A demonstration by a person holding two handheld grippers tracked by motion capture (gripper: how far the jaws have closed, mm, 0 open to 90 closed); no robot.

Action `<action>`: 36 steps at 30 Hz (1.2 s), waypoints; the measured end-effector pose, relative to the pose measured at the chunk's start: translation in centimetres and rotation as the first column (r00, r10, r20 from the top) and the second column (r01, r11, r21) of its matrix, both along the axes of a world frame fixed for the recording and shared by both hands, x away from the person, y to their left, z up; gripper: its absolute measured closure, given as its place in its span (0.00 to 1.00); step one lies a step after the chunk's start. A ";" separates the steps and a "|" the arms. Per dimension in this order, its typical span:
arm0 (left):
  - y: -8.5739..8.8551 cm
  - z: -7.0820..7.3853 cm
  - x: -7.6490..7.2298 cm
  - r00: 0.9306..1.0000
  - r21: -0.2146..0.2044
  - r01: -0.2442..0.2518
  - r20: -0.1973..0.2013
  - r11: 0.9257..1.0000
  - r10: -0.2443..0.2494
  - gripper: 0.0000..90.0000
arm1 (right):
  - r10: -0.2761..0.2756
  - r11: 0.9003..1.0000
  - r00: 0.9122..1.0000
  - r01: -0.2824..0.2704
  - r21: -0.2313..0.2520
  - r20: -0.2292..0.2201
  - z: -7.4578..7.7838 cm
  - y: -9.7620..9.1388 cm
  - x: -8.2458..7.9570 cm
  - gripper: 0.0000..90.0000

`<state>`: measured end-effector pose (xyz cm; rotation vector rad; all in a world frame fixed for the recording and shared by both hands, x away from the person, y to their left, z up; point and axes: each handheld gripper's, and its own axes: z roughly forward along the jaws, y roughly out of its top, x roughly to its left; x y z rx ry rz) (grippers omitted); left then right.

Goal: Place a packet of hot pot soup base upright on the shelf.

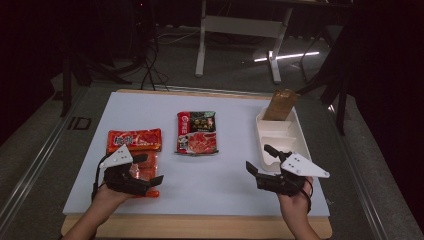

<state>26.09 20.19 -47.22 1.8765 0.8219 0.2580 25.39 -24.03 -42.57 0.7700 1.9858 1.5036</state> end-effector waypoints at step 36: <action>-4.8 -1.8 14.0 0.976 0.114 -0.164 -0.122 0.980 0.178 0.22 | 0.051 0.998 0.999 -0.051 -0.022 -0.011 -1.2 -0.6 -1.2 0.15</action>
